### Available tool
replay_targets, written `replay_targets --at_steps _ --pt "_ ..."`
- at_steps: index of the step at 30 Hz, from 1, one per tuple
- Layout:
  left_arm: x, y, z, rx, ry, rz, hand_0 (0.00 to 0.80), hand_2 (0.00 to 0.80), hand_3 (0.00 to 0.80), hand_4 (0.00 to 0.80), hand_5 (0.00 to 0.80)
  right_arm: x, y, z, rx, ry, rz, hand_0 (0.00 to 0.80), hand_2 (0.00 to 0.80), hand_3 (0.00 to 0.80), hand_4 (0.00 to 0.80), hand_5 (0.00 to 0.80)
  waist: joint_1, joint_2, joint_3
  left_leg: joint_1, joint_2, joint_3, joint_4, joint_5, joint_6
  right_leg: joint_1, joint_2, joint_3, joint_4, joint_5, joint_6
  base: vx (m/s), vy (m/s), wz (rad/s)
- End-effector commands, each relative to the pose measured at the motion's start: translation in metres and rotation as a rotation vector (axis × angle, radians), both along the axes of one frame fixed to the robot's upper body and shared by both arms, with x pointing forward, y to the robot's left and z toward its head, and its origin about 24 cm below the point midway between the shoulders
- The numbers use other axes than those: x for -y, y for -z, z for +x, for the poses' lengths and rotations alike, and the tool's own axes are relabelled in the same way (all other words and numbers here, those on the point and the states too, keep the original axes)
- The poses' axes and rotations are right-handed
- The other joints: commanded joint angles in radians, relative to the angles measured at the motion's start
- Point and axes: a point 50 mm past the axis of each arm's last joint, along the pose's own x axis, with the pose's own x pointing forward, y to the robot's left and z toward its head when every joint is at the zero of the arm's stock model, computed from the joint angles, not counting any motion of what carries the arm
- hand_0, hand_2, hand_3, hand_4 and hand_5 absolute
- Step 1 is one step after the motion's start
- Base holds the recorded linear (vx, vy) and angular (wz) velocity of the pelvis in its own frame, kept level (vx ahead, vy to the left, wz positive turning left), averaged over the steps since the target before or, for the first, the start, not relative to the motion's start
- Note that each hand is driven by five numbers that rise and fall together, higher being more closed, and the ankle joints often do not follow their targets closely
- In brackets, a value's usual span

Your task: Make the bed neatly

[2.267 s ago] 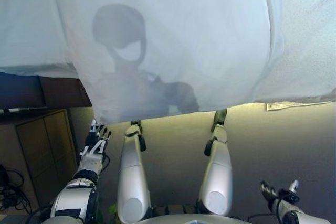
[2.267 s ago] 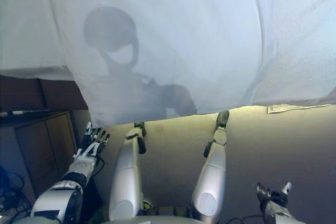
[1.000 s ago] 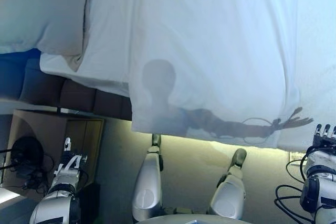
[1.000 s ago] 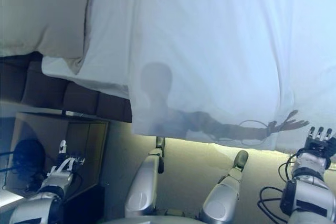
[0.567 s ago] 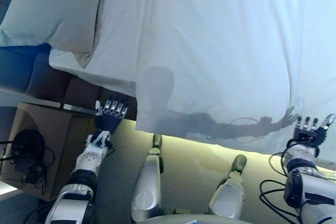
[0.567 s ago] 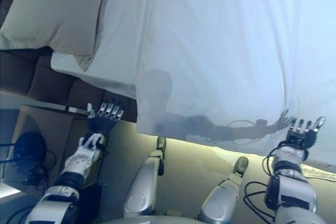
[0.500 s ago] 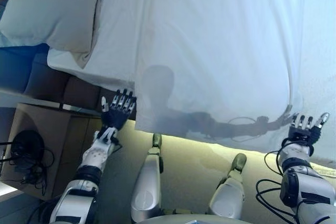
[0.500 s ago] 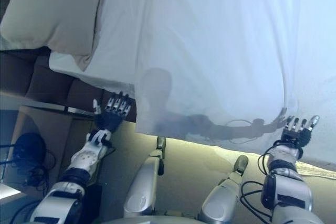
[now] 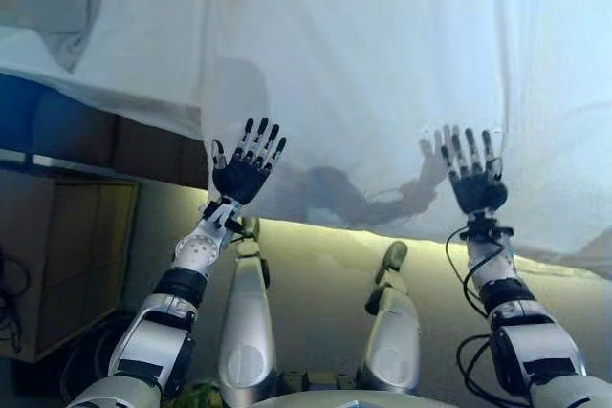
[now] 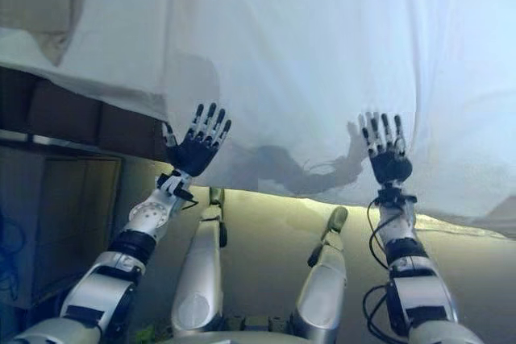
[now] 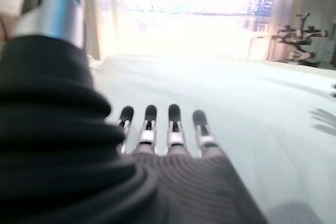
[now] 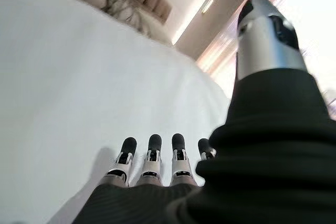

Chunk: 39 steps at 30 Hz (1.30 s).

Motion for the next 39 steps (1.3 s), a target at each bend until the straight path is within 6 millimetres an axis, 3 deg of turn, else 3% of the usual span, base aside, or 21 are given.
replay_targets --at_steps 1,8,14,17,19,20,24,29,31,37,39 --pt "0.016 -0.033 0.016 0.183 0.062 -0.072 0.0 0.0 0.0 0.0 0.0 0.01 -0.039 0.013 0.204 -0.106 -0.122 0.0 0.0 0.0 0.0 0.0 0.008 0.045 0.022 -0.013 -0.059 0.021 -0.026 0.002 0.07 -0.143 0.037 0.035 0.114 0.052 -0.017 -0.038 0.128 -0.17" --pt "0.031 -0.048 0.016 0.305 0.112 -0.129 0.0 0.0 0.0 0.0 0.0 -0.013 -0.083 0.037 0.341 -0.198 -0.168 0.0 0.0 0.0 0.0 0.0 -0.006 0.066 0.022 -0.217 -0.06 0.012 0.066 0.01 0.058 -0.358 0.029 0.08 0.204 0.035 -0.018 -0.022 0.117 -0.1" --pt "0.034 -0.065 0.018 0.411 0.1 -0.146 0.0 0.0 0.0 0.0 0.0 -0.023 -0.113 0.047 0.461 -0.261 -0.145 0.0 0.0 0.0 0.0 0.0 -0.014 0.07 0.022 -0.355 -0.06 -0.001 0.139 -0.001 0.04 -0.485 0.031 0.107 0.225 0.045 -0.01 0.003 0.09 -0.1" --pt "0.033 -0.069 0.023 0.402 0.077 -0.106 0.0 0.0 0.0 0.0 0.0 -0.023 -0.12 0.05 0.469 -0.285 -0.136 0.0 0.0 0.0 0.0 0.0 -0.016 0.074 0.022 -0.397 -0.049 -0.012 0.201 -0.05 0.03 -0.526 0.03 0.128 0.272 0.012 -0.002 0.018 0.076 -0.14" --pt "0.028 -0.07 0.027 0.376 0.049 -0.068 0.0 0.0 0.0 0.0 0.0 -0.022 -0.123 0.053 0.453 -0.286 -0.132 0.0 0.0 0.0 0.0 0.0 -0.019 0.075 0.022 -0.445 -0.048 -0.006 0.227 -0.036 0.036 -0.573 0.025 0.129 0.293 0.029 -0.013 -0.024 0.082 -0.23" --pt "0.025 -0.068 0.028 0.349 0.033 -0.036 0.0 0.0 0.0 0.0 0.0 -0.02 -0.119 0.053 0.43 -0.283 -0.125 0.0 0.0 0.0 0.0 0.0 -0.018 0.076 0.022 -0.442 -0.044 -0.015 0.252 -0.074 0.031 -0.575 0.029 0.142 0.322 -0.001 -0.004 0.088 0.067 -0.26" --pt "0.004 -0.068 0.04 0.225 -0.061 0.16 0.0 0.0 0.0 0.0 0.0 -0.009 -0.118 0.054 0.361 -0.259 -0.119 0.0 0.0 0.0 0.0 0.0 -0.027 0.078 0.022 -0.523 -0.036 -0.016 0.291 -0.052 0.038 -0.658 0.032 0.153 0.357 0.02 -0.021 -0.044 0.092 -0.11" --pt "-0.047 -0.064 0.052 -0.101 -0.28 0.229 0.0 0.0 0.0 0.0 0.0 0.02 -0.104 0.048 0.216 -0.187 -0.106 0.0 0.0 0.0 0.0 0.0 -0.034 0.095 0.022 -0.528 -0.018 -0.014 0.297 -0.062 0.032 -0.681 0.041 0.172 0.398 -0.01 -0.019 -0.005 0.106 -0.08" --pt "-0.067 -0.052 0.05 -0.219 -0.344 0.293 0.0 0.0 0.0 0.0 0.0 0.034 -0.102 0.044 0.143 -0.136 -0.113 0.0 0.0 0.0 0.0 0.0 -0.044 0.107 0.022 -0.544 -0.014 0.001 0.288 -0.033 0.034 -0.704 0.034 0.171 0.398 0.005 -0.029 -0.051 0.124 -0.07" --pt "-0.097 -0.017 0.035 -0.416 -0.42 0.371 0.0 0.0 0.0 0.0 0.0 0.073 -0.089 0.029 -0.059 0.059 -0.061 0.0 0.0 0.0 0.0 0.0 -0.058 0.135 0.022 -0.527 -0.003 0.022 0.283 -0.027 0.028 -0.719 0.027 0.193 0.408 -0.002 -0.033 -0.001 0.119 -0.04" --pt "-0.111 -0.002 0.027 -0.552 -0.5 0.479 0.0 0.0 0.0 0.0 0.0 0.092 -0.085 0.019 -0.118 0.163 -0.014 0.0 0.0 0.0 0.0 0.0 -0.064 0.147 0.022 -0.515 0.003 0.029 0.275 -0.022 0.024 -0.717 0.023 0.199 0.403 -0.001 -0.033 0.01 0.104 -0.04"
